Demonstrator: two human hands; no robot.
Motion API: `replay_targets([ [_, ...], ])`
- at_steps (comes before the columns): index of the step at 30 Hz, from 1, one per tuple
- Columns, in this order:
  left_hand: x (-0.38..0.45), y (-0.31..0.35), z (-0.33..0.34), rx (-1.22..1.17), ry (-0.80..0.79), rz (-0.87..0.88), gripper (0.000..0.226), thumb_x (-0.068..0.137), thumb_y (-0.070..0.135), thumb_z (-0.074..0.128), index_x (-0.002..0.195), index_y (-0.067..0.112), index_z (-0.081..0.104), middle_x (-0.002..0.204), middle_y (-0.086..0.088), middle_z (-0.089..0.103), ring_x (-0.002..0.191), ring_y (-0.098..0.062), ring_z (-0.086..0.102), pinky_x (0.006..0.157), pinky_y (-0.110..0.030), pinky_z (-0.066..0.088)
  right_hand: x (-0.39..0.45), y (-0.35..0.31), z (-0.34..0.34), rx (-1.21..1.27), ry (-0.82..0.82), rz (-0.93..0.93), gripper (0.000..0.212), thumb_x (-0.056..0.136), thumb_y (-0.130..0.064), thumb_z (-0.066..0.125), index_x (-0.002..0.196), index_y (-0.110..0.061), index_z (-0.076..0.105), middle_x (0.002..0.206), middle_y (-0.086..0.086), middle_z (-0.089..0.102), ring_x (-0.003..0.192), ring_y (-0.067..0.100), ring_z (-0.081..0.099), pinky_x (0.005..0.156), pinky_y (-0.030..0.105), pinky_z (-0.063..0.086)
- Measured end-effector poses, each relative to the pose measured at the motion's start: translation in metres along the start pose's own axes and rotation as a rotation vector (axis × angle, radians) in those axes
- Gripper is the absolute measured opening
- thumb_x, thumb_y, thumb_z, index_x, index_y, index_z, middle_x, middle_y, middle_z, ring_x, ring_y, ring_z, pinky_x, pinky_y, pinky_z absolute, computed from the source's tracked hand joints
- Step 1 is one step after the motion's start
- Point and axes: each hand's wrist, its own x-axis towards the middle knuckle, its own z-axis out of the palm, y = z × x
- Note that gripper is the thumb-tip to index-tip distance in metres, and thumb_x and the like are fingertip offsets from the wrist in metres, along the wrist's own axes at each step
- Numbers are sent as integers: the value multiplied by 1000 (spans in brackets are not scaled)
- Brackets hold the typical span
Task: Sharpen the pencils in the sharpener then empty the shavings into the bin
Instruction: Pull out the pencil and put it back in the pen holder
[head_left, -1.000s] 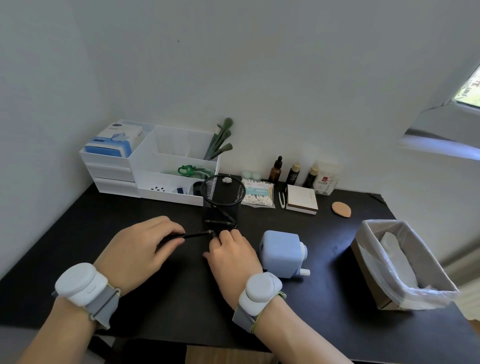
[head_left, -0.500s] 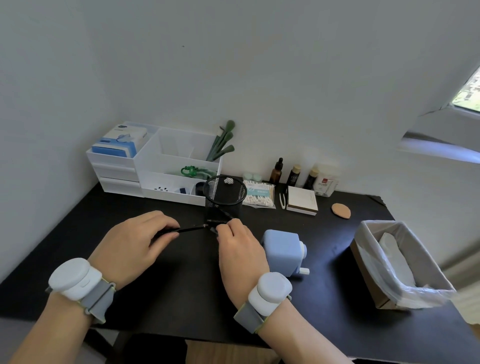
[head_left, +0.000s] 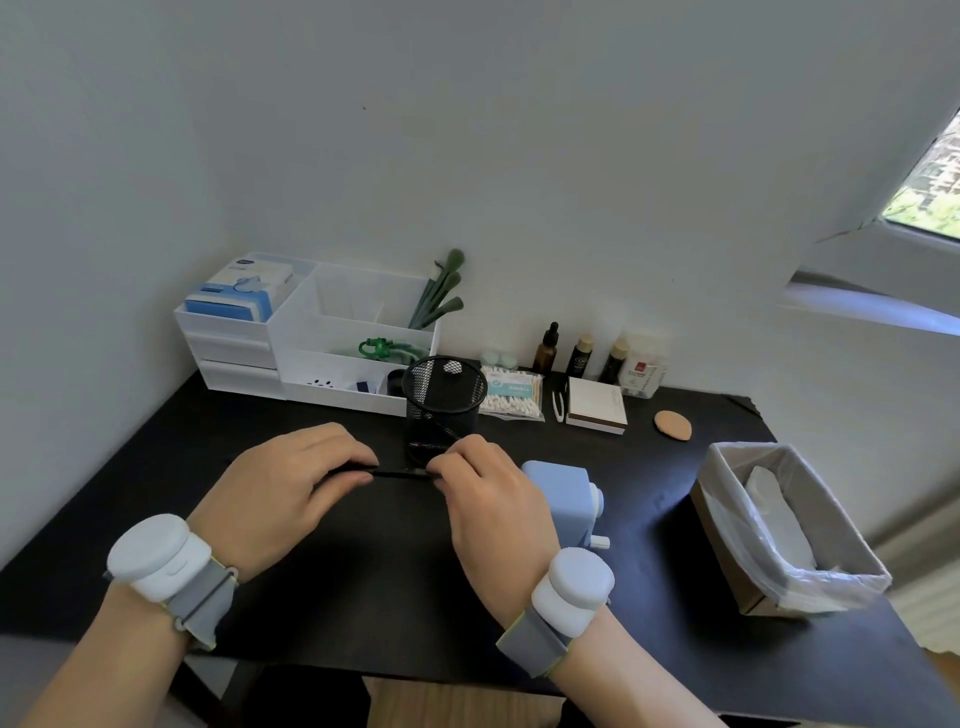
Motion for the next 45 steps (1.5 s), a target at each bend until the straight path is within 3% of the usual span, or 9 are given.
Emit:
replay_targets([
  [7, 5, 10, -2, -43, 50, 55, 31, 93, 45, 46, 101, 25, 68, 96, 18, 59, 90, -1, 59, 82, -22, 49, -4, 3, -6, 133, 72, -22, 13, 88, -4, 64, 97, -11, 68, 96, 2, 61, 84, 19, 59, 67, 32, 53],
  [14, 10, 20, -1, -77, 56, 125, 28, 92, 34, 53, 97, 15, 72, 91, 9, 62, 85, -4, 60, 80, -21, 50, -4, 9, -16, 184, 20, 3, 16, 84, -1, 68, 96, -12, 71, 95, 2, 64, 78, 17, 61, 69, 12, 37],
  [19, 14, 25, -1, -72, 58, 113, 31, 92, 36, 52, 102, 16, 73, 94, 10, 64, 89, -2, 60, 85, -19, 49, -2, 15, -23, 234, 49, -7, 13, 87, -7, 64, 97, -11, 72, 95, 2, 64, 82, 17, 62, 73, 20, 50],
  [21, 17, 27, -1, -75, 71, 94, 32, 92, 38, 51, 105, 18, 73, 97, 11, 65, 91, -1, 61, 87, -19, 50, 1, 17, -31, 244, 108, 5, 12, 87, -7, 66, 95, -12, 73, 93, 0, 65, 82, 12, 61, 76, 3, 40],
  [23, 19, 29, -1, -57, 71, 96, 32, 92, 38, 51, 107, 19, 72, 99, 11, 65, 93, -1, 61, 88, -20, 50, 3, 19, -37, 246, 146, 15, 12, 86, -7, 67, 94, -12, 74, 92, -2, 66, 83, 8, 59, 75, -4, 32],
  [30, 31, 29, -10, 54, 24, 123, 34, 94, 32, 45, 115, 21, 68, 108, 8, 65, 99, -7, 60, 91, -24, 47, -2, 28, -35, 273, 165, 14, 15, 88, -7, 65, 100, -11, 73, 96, -1, 66, 86, 11, 62, 79, 8, 43],
  [35, 48, 32, -22, 58, 59, 121, 34, 94, 31, 46, 115, 17, 69, 108, 6, 67, 100, -9, 62, 93, -24, 47, -4, 35, -40, 305, 210, 69, 30, 88, -11, 63, 118, -12, 65, 101, -2, 64, 89, 13, 62, 80, 28, 52],
  [39, 76, 38, -37, 39, 132, 132, 25, 93, 24, 53, 111, 15, 68, 100, 4, 69, 91, -12, 64, 85, -28, 50, -7, 43, -47, 324, 228, 114, 34, 90, -22, 59, 123, -15, 62, 99, -5, 62, 86, 11, 62, 77, 30, 53],
  [45, 123, 56, -51, -67, 214, 49, 15, 92, 26, 64, 107, 21, 63, 95, 14, 74, 88, 1, 69, 82, -15, 50, -17, 63, -55, 244, 263, 152, 29, 89, -20, 61, 117, -14, 66, 100, -4, 63, 85, 11, 62, 74, 31, 54],
])
